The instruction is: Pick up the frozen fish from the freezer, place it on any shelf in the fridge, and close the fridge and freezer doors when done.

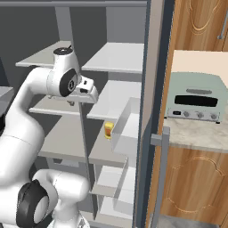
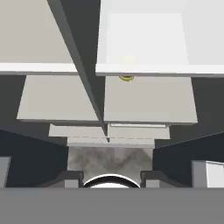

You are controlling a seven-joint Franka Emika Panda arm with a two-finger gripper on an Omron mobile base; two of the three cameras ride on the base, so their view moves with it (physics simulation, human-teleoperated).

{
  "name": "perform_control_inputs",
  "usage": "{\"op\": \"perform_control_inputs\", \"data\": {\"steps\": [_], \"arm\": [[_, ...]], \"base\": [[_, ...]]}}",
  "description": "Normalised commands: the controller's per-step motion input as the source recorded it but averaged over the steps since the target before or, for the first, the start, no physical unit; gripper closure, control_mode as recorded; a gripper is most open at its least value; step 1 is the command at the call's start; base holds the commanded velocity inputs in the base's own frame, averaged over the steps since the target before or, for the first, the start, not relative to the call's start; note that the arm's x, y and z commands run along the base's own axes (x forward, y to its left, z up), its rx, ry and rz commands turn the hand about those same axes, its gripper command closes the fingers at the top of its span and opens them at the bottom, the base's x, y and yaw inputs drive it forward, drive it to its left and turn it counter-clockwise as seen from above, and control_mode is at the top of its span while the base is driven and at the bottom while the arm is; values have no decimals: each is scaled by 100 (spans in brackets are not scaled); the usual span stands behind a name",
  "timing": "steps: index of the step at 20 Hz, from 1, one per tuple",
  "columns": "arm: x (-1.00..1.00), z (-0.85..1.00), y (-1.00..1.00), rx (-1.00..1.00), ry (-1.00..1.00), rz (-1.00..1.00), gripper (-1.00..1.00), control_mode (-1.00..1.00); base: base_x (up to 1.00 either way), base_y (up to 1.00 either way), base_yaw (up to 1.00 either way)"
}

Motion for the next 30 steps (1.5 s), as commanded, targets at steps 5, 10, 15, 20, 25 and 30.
{"op": "perform_control_inputs", "data": {"steps": [5,10,15,20,25,30], "arm": [[-31,0,14,0,0,3,-100,-100],[-78,-9,23,0,0,0,-100,-100],[-62,-9,10,0,0,0,-100,-100],[-39,-7,1,0,-3,0,-100,-100],[1,0,35,0,-3,0,-100,-100],[24,0,53,-1,-1,0,-100,-100]], "base": [[0,0,0],[0,0,0],[0,0,0],[0,0,0],[0,0,0],[0,0,0]]}}
